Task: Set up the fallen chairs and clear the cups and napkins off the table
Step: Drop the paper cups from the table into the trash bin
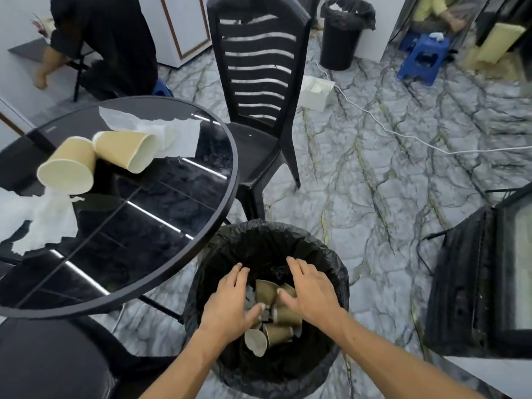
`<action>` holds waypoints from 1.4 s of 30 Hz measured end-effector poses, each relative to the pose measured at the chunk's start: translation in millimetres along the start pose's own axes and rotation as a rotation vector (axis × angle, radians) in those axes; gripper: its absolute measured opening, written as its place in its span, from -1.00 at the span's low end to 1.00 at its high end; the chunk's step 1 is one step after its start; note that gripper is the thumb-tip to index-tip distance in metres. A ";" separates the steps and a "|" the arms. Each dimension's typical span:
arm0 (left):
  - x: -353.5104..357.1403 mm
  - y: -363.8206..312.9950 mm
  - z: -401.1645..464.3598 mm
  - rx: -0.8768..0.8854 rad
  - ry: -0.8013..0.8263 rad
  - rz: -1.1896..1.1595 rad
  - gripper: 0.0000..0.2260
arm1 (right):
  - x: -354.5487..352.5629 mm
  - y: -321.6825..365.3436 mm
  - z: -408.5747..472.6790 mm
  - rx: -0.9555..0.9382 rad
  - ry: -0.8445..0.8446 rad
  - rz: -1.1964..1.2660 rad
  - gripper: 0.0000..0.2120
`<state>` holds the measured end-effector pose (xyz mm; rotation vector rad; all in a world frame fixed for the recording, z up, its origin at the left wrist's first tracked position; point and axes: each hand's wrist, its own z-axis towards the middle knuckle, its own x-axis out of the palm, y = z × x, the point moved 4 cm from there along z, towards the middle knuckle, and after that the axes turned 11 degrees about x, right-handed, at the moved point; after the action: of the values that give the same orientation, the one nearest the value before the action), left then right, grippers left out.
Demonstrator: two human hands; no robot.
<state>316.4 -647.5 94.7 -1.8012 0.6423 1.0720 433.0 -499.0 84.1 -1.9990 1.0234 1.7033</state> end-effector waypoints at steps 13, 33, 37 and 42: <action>-131.4 -57.7 -5.8 0.082 -0.132 -0.003 -0.25 | -159.1 41.3 28.4 -0.115 -0.131 0.008 -0.35; -264.9 62.4 -37.3 -0.078 -0.370 0.060 -0.29 | -217.8 207.9 85.2 -0.337 -0.180 -0.055 -0.37; -276.3 96.4 -33.0 -0.097 -0.384 0.053 -0.28 | -210.6 243.8 101.8 -0.352 -0.178 -0.046 -0.39; -282.8 120.9 -25.3 -0.091 -0.399 0.056 -0.30 | -197.2 268.2 119.0 -0.361 -0.162 -0.044 -0.40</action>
<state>94.9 -728.9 293.6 -1.5856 0.4075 1.4686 155.2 -545.7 297.5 -2.0249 0.6489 2.1065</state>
